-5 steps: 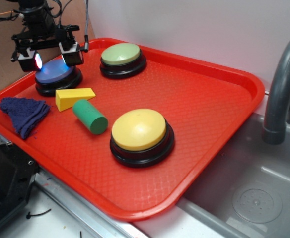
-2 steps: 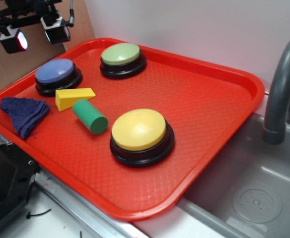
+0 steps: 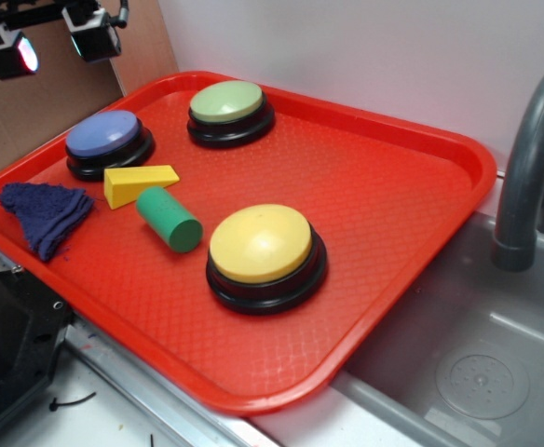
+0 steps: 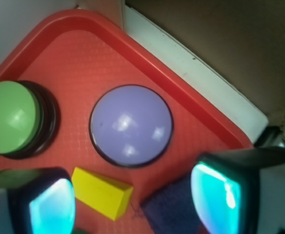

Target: Push the purple button.

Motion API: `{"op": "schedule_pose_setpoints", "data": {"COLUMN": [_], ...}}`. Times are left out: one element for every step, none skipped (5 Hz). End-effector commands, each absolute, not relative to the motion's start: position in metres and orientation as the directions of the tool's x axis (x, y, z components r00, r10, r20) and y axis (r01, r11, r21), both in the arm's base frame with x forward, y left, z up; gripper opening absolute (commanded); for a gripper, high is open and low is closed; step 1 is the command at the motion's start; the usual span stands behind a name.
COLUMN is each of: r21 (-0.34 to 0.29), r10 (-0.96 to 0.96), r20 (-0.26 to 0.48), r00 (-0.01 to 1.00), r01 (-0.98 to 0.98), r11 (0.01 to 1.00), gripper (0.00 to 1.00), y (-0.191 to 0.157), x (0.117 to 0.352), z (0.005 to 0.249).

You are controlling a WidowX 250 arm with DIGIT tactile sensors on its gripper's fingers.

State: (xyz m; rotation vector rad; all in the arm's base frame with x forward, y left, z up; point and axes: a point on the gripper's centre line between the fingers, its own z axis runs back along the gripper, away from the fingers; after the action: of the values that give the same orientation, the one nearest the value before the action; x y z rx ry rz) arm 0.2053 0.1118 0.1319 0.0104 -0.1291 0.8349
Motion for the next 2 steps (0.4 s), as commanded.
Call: {"op": "schedule_pose_setpoints", "data": {"r21": [-0.053, -0.073], "r10": [0.712, 0.715], "r20": [0.175, 0.208], "r00": [0.680, 0.668], "r01": [-0.716, -0.718], "r11": [0.696, 0.692], "gripper": [1.00, 1.00], "y": [0.1122, 0.1101], "x": [0.2030, 0.1989], "z": [0.1667, 0.1745]}}
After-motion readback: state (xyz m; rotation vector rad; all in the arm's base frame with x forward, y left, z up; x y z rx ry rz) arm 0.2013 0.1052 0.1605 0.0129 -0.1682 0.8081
